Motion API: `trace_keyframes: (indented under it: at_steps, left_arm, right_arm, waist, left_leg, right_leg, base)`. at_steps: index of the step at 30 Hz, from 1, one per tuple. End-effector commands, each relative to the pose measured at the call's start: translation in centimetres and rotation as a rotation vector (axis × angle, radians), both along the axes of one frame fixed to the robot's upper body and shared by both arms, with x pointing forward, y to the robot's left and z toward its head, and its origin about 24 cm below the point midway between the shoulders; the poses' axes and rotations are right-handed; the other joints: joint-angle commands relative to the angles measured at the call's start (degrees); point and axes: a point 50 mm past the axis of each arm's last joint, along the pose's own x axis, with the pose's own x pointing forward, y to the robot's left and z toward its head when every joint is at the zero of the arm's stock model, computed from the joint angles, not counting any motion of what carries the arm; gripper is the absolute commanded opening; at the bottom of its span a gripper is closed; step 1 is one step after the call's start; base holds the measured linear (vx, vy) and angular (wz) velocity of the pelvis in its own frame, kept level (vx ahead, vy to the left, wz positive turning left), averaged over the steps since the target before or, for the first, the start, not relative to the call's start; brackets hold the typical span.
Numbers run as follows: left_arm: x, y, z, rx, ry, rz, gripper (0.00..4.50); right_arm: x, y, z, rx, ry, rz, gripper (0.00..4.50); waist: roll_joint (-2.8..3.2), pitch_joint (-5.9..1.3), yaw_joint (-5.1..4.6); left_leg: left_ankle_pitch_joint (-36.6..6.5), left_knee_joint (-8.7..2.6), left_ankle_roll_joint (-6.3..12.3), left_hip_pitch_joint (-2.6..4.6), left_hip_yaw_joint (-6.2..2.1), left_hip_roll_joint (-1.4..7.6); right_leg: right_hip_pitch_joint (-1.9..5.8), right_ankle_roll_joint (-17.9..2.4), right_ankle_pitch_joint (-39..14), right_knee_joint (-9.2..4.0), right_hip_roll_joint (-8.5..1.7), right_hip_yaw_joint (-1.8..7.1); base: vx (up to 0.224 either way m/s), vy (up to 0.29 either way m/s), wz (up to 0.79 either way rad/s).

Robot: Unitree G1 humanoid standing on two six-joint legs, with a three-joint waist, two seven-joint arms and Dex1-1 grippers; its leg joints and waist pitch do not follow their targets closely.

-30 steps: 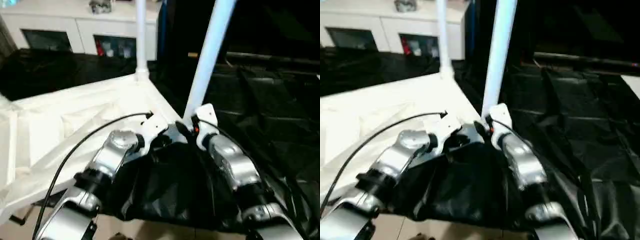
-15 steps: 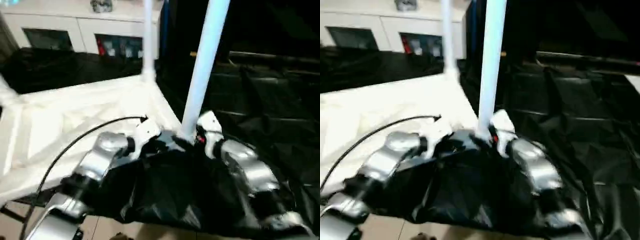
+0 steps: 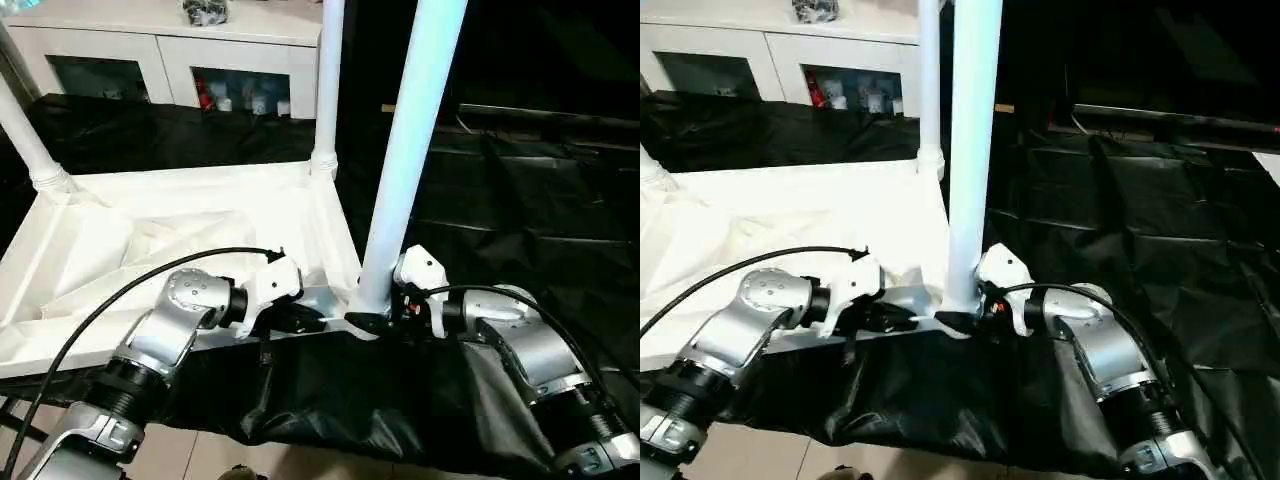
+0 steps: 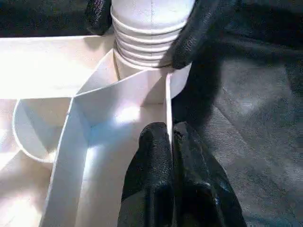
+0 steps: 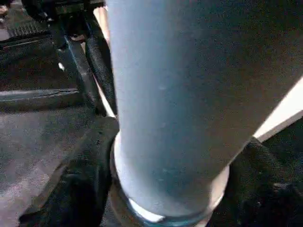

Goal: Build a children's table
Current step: Rotate leg to tighten

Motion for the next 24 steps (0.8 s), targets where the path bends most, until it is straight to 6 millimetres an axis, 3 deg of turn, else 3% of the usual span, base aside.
trace_keyframes:
  at_steps: [1, 7, 10, 14, 16, 20, 24]
  left_arm:
    - [-0.5, -1.8, 1.3, -0.084, -0.035, -0.100, 0.00]
    - [-0.3, -1.7, 1.1, -0.073, -0.039, -0.058, 0.00]
    - [1.2, -2.0, 0.9, -0.062, -0.084, 0.090, 0.00]
    - [3.0, -2.9, 0.8, -0.041, -0.135, 0.277, 0.00]
    - [3.4, -3.2, 0.7, -0.033, -0.143, 0.312, 0.00]
    - [4.4, -4.7, 0.8, -0.051, -0.145, 0.425, 0.00]
    - [4.3, -6.2, 0.8, -0.085, -0.148, 0.421, 0.00]
  right_arm:
    - [-0.9, 1.2, 0.0, 0.006, 0.009, 0.095, 2.85]
    - [-1.0, 1.5, -0.2, 0.025, 0.019, 0.080, 2.72]
    - [0.0, 2.1, -0.5, 0.087, 0.021, -0.085, 2.70]
    - [1.8, 2.9, -1.6, 0.078, 0.006, -0.353, 2.70]
    - [2.2, 3.2, -1.9, 0.079, 0.010, -0.429, 2.70]
    - [3.5, 4.6, -2.6, 0.089, 0.049, -0.638, 2.70]
    - [3.9, 6.2, -2.1, 0.129, 0.044, -0.630, 2.70]
  waist:
    - [-0.68, -3.65, 0.04]
    - [-0.63, -3.71, 0.02]
    - [-0.66, -3.56, -0.14]
    - [-0.83, -3.46, -0.47]
    - [-0.75, -3.49, -0.52]
    - [-0.54, -3.58, -0.97]
    - [-0.60, -3.84, -0.95]
  left_leg:
    - [-16.4, -4.25, 1.48, 1.02, -0.33, 1.94]
    - [-15.6, -4.19, 1.70, 0.95, -0.27, 1.87]
    - [-15.9, -4.22, 1.17, 1.04, -0.22, 1.73]
    - [-17.9, -4.14, -0.47, 1.32, -0.45, 1.46]
    - [-18.0, -4.18, -0.47, 1.24, -0.53, 1.53]
    - [-18.5, -4.38, -1.09, 1.19, -0.70, 1.46]
    - [-16.8, -4.26, -0.29, 0.97, -0.50, 1.37]
  right_leg:
    - [2.27, -9.9, -20.5, -4.91, -3.43, 2.53]
    - [2.37, -10.4, -19.1, -4.74, -3.39, 2.50]
    - [2.15, -10.1, -20.6, -5.00, -3.27, 2.49]
    - [1.86, -7.8, -27.7, -5.68, -3.62, 2.23]
    - [1.81, -7.2, -28.2, -5.88, -3.68, 2.29]
    - [1.81, -7.5, -26.2, -5.73, -3.53, 2.23]
    - [2.13, -8.6, -21.3, -5.36, -3.42, 2.33]
  base:
    - [0.000, 0.000, 0.00]
    - [0.000, 0.000, 0.00]
    - [0.000, 0.000, 0.00]
    - [0.000, 0.000, 0.00]
    - [0.000, 0.000, 0.00]
    - [0.000, 0.000, 0.00]
    - [0.000, 0.000, 0.00]
